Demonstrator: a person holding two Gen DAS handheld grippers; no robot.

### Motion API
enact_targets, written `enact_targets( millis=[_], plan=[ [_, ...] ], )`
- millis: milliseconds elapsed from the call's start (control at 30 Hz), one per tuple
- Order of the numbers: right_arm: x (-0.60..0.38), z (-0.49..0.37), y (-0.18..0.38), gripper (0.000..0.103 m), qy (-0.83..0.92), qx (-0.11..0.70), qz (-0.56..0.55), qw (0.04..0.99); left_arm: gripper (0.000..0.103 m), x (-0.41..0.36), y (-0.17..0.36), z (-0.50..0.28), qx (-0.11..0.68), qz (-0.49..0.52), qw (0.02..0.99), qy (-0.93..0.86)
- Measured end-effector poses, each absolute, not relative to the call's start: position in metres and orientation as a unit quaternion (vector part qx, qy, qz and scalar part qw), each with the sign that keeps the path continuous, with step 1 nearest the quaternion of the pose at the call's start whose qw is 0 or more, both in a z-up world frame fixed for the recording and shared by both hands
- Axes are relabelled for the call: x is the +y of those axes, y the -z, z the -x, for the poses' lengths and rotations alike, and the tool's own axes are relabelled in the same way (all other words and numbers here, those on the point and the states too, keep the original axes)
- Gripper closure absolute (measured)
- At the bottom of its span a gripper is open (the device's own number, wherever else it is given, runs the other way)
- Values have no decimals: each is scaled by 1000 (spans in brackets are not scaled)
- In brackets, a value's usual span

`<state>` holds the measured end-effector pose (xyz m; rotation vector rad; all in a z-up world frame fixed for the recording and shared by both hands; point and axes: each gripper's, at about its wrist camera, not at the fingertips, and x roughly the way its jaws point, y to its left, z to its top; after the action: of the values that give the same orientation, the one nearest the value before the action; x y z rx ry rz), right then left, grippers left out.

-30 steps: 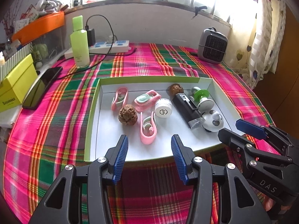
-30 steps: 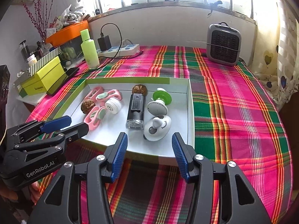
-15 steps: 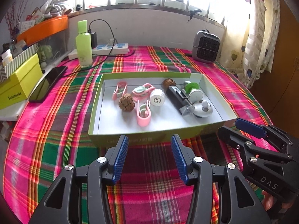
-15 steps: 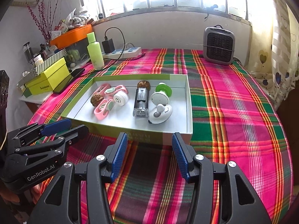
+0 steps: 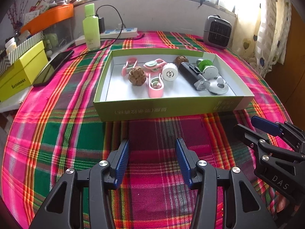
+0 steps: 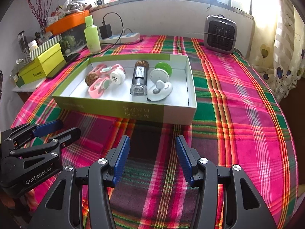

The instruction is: Organize objects

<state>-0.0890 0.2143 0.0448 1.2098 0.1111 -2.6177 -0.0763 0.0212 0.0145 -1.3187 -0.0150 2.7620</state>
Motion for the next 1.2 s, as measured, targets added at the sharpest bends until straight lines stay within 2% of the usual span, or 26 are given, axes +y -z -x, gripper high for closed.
enact_targets(
  millis=[333, 433, 600, 1200],
  plan=[
    [219, 93, -38, 51, 895, 45, -434, 96, 47, 27, -13, 77, 14, 431, 39, -901],
    [221, 94, -38, 44, 894, 45, -436, 92, 45, 28, -13, 77, 14, 432, 38, -901],
    [220, 94, -38, 44, 894, 47, -436, 91, 42, 28, -12, 78, 14, 433, 39, -901],
    [218, 95, -38, 39, 893, 50, -438, 95, 41, 28, -13, 78, 14, 433, 38, -900]
  ],
)
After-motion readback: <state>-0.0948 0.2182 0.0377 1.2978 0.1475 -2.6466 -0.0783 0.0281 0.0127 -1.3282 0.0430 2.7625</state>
